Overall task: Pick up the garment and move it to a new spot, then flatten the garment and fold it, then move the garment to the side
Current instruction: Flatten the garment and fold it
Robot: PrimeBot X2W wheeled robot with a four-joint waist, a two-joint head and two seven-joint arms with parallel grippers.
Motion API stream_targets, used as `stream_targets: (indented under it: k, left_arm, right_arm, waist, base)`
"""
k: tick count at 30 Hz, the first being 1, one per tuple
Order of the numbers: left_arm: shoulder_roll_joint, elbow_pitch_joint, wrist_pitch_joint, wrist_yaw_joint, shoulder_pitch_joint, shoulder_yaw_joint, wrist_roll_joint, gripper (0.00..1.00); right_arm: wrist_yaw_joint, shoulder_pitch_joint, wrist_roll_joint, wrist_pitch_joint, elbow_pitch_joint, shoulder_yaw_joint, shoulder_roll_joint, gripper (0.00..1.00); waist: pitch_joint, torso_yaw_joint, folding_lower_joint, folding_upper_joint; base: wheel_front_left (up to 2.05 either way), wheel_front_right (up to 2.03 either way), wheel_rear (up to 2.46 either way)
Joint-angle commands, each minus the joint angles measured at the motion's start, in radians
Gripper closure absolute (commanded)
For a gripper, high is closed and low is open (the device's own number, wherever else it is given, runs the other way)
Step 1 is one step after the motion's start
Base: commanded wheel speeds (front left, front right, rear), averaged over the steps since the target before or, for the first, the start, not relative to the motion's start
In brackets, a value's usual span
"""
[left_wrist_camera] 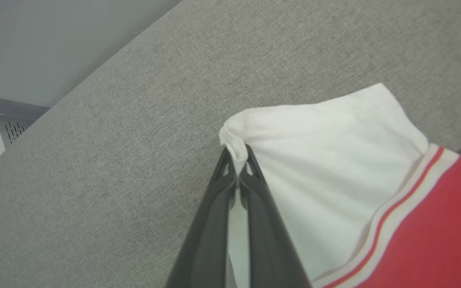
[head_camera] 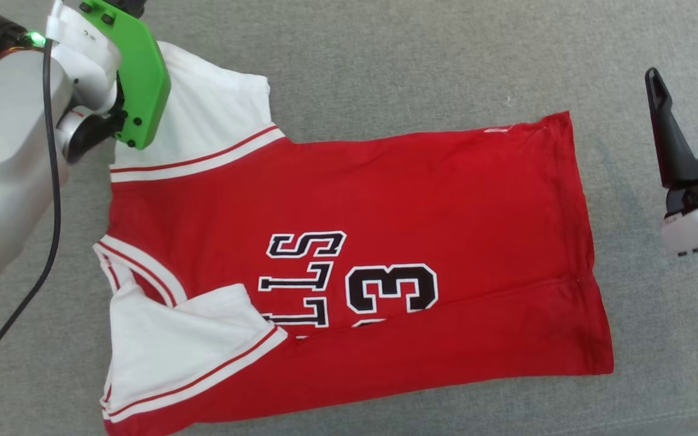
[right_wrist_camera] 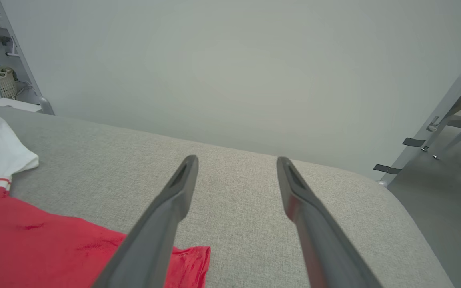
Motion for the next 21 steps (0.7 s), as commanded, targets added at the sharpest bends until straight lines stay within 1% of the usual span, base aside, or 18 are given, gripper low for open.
stream_targets:
  k: [1,4,7,9,12,14,17,21]
  left_arm:
    - [-0.008,-0.007,-0.03,-0.002,0.021,-0.002,0.01,1.0]
    - [-0.018,-0.028,-0.082,-0.002,0.036,-0.006,0.019,1.0]
    - [-0.027,-0.048,-0.12,-0.002,0.053,-0.011,0.029,1.0]
    - [-0.032,-0.062,-0.136,-0.002,0.061,-0.014,0.037,1.0]
    - [-0.034,-0.08,-0.15,-0.002,0.065,-0.016,0.043,1.0]
    - [-0.036,-0.091,-0.155,-0.002,0.064,-0.018,0.046,1.0]
    - [-0.039,-0.105,-0.166,-0.002,0.057,-0.019,0.049,1.0]
    - [-0.048,-0.119,-0.178,-0.002,0.044,-0.02,0.057,1.0]
  right_arm:
    - [-0.001,-0.035,0.012,0.046,0.01,0.021,-0.031,0.0]
    - [-0.001,-0.093,0.066,0.166,0.04,0.074,-0.101,0.0]
    - [-0.001,-0.143,0.142,0.347,0.097,0.152,-0.187,0.0]
    - [-0.001,-0.176,0.216,0.483,0.13,0.209,-0.24,0.0]
    - [-0.001,-0.22,0.301,0.646,0.159,0.276,-0.298,0.0]
    - [-0.001,-0.252,0.348,0.73,0.174,0.316,-0.328,0.0]
    - [-0.001,-0.3,0.366,0.807,0.2,0.377,-0.361,0.0]
    - [-0.001,-0.358,0.385,0.869,0.271,0.442,-0.359,0.0]
  waist:
    - [-0.043,0.04,-0.0001,0.0]
    - [-0.064,0.061,-0.0001,0.0]
    - [-0.082,0.082,-0.0001,0.0]
    - [-0.09,0.095,-0.0001,0.0]
    - [-0.093,0.11,-0.0001,0.0]
    - [-0.09,0.121,-0.0001,0.0]
    - [-0.081,0.135,-0.0001,0.0]
    - [-0.063,0.154,-0.0001,0.0]
  base:
    - [0.0,0.0,0.0]
    - [0.0,0.0,0.0]
    - [0.0,0.0,0.0]
    - [0.0,0.0,0.0]
    - [0.0,0.0,0.0]
    - [0.0,0.0,0.0]
    - [0.0,0.0,0.0]
    - [0.0,0.0,0.0]
